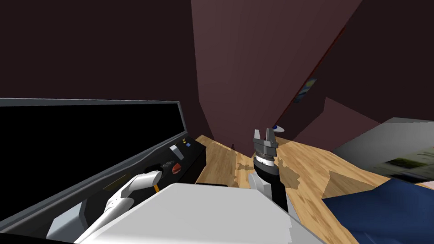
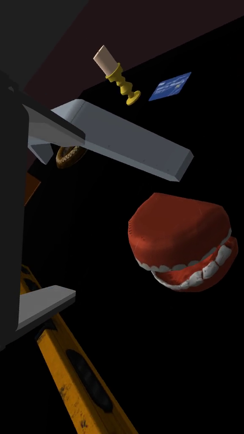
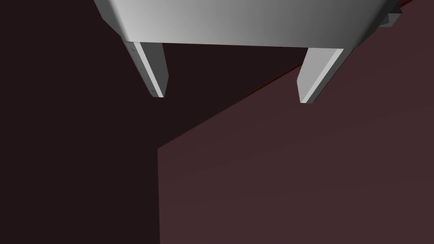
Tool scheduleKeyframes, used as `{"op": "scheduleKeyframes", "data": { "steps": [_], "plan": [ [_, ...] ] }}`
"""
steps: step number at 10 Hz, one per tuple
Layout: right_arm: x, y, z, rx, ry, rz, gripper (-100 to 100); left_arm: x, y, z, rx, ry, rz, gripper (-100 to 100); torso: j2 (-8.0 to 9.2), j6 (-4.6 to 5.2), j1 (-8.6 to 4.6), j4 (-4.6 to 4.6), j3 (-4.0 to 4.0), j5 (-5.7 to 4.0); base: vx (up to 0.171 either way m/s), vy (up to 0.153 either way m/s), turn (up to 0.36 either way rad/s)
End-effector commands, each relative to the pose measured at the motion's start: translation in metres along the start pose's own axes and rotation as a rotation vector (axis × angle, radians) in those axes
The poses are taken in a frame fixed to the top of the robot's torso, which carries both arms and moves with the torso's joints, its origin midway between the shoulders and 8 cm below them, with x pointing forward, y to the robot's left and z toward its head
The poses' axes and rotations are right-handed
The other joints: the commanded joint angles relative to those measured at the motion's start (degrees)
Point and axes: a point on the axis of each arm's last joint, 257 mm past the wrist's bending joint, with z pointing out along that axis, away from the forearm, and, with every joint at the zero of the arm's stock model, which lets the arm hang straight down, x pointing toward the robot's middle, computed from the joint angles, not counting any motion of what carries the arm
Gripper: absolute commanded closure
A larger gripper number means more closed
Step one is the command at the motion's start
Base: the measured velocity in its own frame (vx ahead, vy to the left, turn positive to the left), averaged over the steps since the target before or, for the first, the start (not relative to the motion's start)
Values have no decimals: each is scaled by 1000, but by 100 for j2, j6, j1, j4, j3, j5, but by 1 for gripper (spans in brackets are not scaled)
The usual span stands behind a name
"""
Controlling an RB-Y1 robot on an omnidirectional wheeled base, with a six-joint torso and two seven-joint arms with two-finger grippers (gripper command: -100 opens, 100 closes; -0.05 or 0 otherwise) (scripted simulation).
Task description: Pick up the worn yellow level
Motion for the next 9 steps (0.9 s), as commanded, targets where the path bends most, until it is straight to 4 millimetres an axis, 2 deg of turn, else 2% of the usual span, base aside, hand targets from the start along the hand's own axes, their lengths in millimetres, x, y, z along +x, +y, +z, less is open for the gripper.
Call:
{"op": "scheduleKeyframes", "data": {
  "steps": [1, 4, 5, 7, 8, 9],
  "plan": [
    [0, 0, 0, 0, 0, 0, 0, -1, 24, 3, -72, 20, 6, -100, 0, 0, 0, 0, 0, 0, -33, 44, -127],
    [0, 0, 0, 0, 0, 0, 0, -1, 60, 6, -192, 61, 15, -100, 5, -1, 11, 2, 4, 2, -48, 68, -196],
    [0, 0, 0, 0, 0, 0, 0, -1, 62, 6, -195, 62, 14, -100, 3, 2, 10, 1, 2, 2, -26, 47, -76],
    [0, 0, 0, 0, 0, 0, 0, -2, 89, 6, -283, 96, 21, -100, -1, 1, 4, 0, -1, 1, -39, 60, -184],
    [0, 0, 0, 0, 0, 0, 0, 0, 92, 5, -295, 102, 21, -100, 2, 2, 11, 1, 2, 2, -37, 67, -113],
    [0, 0, 0, 0, 0, 0, 0, 1, 105, 4, -338, 122, 24, -100, 0, -1, 10, 0, 0, 2, -35, 57, -139]
  ]
}}
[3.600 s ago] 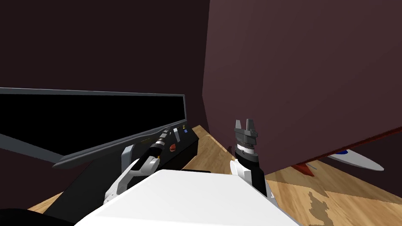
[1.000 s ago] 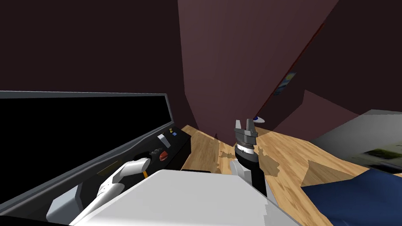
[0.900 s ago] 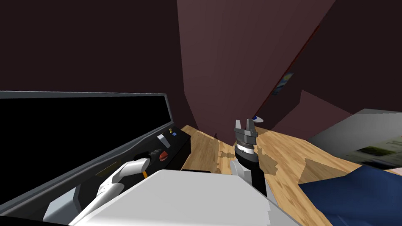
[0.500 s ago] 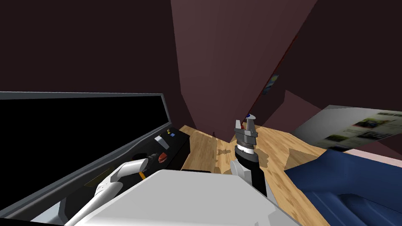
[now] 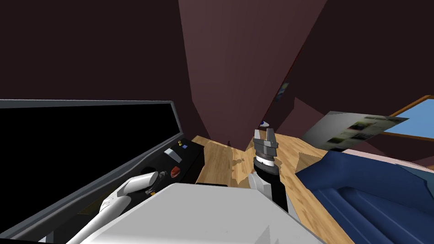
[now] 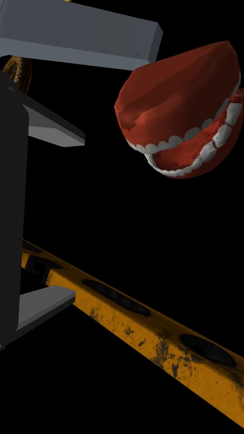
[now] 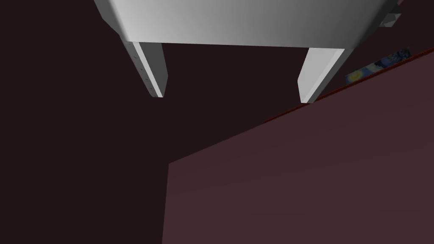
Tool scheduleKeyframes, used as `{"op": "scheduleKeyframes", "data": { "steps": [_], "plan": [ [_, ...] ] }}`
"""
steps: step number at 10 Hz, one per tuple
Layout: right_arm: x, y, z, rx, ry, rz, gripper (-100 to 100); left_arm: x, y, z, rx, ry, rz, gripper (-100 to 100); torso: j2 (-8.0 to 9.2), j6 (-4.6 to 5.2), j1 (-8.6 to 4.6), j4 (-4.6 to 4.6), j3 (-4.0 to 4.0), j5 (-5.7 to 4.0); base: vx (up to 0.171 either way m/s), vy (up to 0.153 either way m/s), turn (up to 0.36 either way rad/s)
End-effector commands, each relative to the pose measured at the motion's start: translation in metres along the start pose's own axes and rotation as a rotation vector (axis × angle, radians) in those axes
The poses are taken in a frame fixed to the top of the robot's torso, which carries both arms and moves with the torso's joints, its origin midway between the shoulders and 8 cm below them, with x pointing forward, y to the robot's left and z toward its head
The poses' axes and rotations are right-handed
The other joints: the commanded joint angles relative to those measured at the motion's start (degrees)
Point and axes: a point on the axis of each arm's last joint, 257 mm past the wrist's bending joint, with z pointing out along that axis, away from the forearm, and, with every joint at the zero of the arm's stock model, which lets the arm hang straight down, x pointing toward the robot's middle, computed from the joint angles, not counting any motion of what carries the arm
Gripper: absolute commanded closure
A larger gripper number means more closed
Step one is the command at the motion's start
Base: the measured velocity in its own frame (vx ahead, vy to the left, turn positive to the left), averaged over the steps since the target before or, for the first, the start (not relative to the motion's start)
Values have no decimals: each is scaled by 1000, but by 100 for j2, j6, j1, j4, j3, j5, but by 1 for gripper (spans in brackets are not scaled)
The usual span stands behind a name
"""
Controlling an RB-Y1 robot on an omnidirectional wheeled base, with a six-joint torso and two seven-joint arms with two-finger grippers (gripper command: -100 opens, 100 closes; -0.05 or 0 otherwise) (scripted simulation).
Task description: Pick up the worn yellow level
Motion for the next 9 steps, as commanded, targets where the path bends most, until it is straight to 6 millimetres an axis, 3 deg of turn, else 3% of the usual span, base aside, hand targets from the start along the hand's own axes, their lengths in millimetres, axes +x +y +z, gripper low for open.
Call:
{"op": "scheduleKeyframes", "data": {
  "steps": [1, 5, 8, 9],
  "plan": [
    [0, 0, 0, 0, 0, 0, 0, 1, 16, 3, -59, 28, 7, -100, 0, 0, 0, 0, 0, 0, -55, 70, -217],
    [0, 0, 0, 0, 0, 0, 0, 9, 51, 6, -179, 99, 20, -100, 7, -2, 10, 1, 4, 2, -58, 82, -154],
    [0, 0, 0, 0, 0, 0, 0, 13, 66, 7, -235, 137, 29, -100, -2, -3, 5, 0, -1, 1, -42, 68, -99],
    [0, 0, 0, 0, 0, 0, 0, 11, 62, 6, -220, 126, 26, -100, -2, -3, 5, 0, -1, 1, -21, 33, -24]
  ]
}}
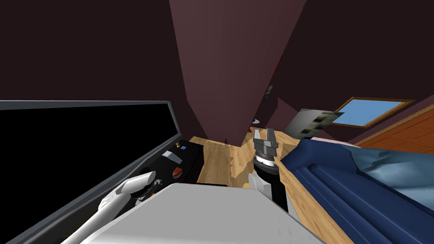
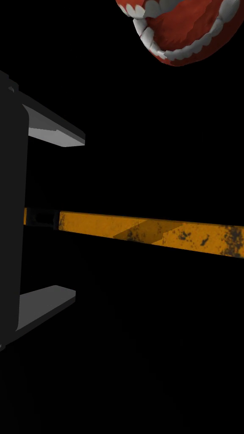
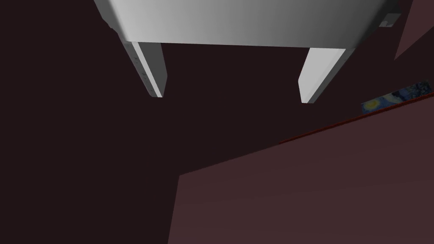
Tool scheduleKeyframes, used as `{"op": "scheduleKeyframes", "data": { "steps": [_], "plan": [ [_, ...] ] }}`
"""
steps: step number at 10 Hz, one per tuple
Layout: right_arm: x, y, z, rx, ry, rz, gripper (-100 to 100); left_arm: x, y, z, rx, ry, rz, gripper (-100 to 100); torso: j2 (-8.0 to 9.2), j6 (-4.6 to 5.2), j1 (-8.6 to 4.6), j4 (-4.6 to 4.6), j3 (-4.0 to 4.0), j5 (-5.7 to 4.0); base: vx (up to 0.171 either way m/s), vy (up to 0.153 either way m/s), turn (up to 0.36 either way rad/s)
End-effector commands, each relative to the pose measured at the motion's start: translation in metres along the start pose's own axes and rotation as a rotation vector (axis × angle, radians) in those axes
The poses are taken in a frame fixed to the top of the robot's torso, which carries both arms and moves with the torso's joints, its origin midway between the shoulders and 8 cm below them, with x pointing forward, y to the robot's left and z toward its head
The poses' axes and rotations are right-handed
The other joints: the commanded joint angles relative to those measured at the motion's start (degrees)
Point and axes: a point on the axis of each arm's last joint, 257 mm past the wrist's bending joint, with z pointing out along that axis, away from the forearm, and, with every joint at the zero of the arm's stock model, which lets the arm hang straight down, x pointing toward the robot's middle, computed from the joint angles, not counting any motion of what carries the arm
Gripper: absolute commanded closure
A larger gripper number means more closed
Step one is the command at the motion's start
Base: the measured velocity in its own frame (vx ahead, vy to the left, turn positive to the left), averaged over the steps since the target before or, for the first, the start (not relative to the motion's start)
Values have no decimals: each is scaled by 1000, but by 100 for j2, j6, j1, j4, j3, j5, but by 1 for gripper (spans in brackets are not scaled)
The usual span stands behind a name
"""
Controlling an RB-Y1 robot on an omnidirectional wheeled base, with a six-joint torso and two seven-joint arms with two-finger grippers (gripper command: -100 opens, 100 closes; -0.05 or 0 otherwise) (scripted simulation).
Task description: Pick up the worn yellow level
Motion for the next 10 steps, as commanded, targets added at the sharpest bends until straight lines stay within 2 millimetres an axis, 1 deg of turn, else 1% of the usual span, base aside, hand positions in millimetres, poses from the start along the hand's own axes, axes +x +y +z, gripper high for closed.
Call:
{"op": "scheduleKeyframes", "data": {
  "steps": [1, 2, 7, 9, 10],
  "plan": [
    [0, 0, 0, 0, 0, 0, 0, 0, 0, 0, 0, 0, 0, 0, 0, 0, 0, 0, 0, 0, -4, 6, 3],
    [0, 0, 0, 0, 0, 0, 0, 2, -5, 4, -1, 0, -19, -100, -6, 0, -10, -1, -4, -3, -50, 13, -139],
    [0, 0, 0, 0, 0, 0, 0, 10, -20, 17, -4, 0, -73, -100, 18, 3, 4, 4, 10, 0, -85, 49, -115],
    [0, 0, 0, 0, 0, 0, 0, 13, -25, 20, -5, 0, -89, -100, 25, 1, -2, 5, 14, -1, -84, 21, -91],
    [0, 0, 0, 0, 0, 0, 0, 12, -24, 19, -5, 0, -83, -100, 17, 0, -6, 4, 10, -2, -29, 7, -13]
  ]
}}
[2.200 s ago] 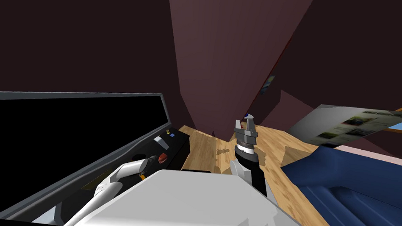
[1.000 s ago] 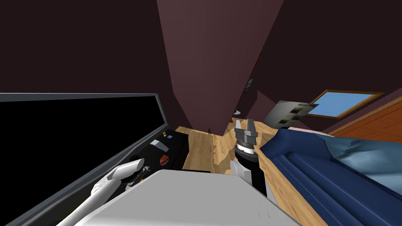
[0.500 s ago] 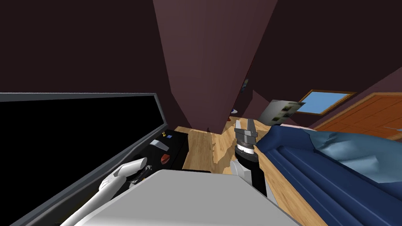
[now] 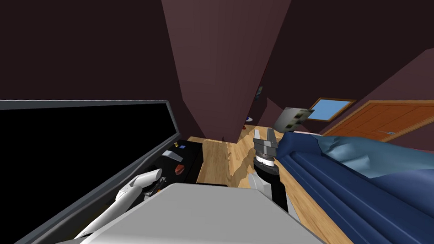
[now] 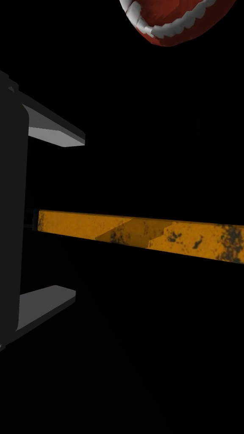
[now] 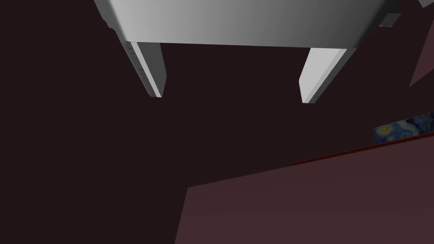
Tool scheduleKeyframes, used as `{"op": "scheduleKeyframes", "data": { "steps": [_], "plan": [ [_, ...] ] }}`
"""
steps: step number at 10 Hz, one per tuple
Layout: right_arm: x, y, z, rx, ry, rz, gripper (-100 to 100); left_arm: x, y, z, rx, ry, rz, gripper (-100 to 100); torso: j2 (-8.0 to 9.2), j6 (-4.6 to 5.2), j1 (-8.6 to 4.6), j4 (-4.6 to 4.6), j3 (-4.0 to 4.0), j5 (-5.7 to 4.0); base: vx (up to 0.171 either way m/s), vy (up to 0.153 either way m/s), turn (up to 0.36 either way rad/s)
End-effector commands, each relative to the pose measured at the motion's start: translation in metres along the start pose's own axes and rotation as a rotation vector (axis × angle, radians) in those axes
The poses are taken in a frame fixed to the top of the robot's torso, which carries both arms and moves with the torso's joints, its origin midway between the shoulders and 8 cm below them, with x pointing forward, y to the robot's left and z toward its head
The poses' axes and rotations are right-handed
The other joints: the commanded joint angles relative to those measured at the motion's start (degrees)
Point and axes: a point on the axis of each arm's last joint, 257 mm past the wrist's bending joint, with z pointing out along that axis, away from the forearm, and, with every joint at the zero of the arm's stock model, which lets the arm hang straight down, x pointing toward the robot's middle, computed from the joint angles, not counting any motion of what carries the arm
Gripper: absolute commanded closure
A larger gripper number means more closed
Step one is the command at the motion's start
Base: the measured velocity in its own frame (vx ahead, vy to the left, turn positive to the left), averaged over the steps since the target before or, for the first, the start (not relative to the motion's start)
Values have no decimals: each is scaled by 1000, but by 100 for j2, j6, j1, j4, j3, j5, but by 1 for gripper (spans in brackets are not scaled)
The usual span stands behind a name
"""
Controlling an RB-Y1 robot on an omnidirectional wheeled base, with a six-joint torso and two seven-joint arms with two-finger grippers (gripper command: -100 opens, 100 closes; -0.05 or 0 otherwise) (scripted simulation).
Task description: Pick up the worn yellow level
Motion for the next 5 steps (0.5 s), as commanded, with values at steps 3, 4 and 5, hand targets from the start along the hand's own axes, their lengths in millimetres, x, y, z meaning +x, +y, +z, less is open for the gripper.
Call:
{"op": "scheduleKeyframes", "data": {
  "steps": [3, 4, 5],
  "plan": [
    [0, 0, 0, 0, 0, 0, 0, 0, 1, 0, -2, 1, -1, 100, -17, 6, 1, -3, -9, 4, -2, 1, 1],
    [0, 0, 0, 0, 0, 0, 0, 0, 1, 0, -1, 0, -1, 100, -21, 5, 3, -5, -13, 4, 0, 0, 0],
    [0, 0, 0, 0, 0, 0, 0, 0, 1, 0, -1, 1, -1, 100, -22, 5, 3, -5, -13, 4, 0, 0, 0]
  ]
}}
